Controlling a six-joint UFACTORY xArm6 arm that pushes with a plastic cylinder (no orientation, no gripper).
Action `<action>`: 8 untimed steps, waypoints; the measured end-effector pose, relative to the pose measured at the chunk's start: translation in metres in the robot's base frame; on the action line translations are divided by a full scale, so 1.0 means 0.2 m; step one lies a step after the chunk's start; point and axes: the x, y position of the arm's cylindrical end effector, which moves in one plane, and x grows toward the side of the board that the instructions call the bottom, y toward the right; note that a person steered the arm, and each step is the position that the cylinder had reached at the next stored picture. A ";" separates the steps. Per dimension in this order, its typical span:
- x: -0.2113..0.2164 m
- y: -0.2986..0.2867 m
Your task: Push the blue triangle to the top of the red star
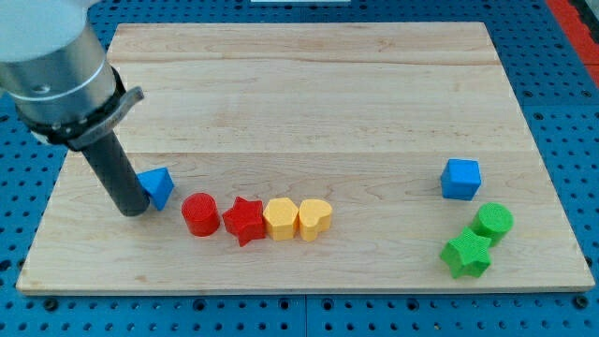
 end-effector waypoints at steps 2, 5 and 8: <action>-0.31 0.05; -0.19 0.20; -0.11 0.34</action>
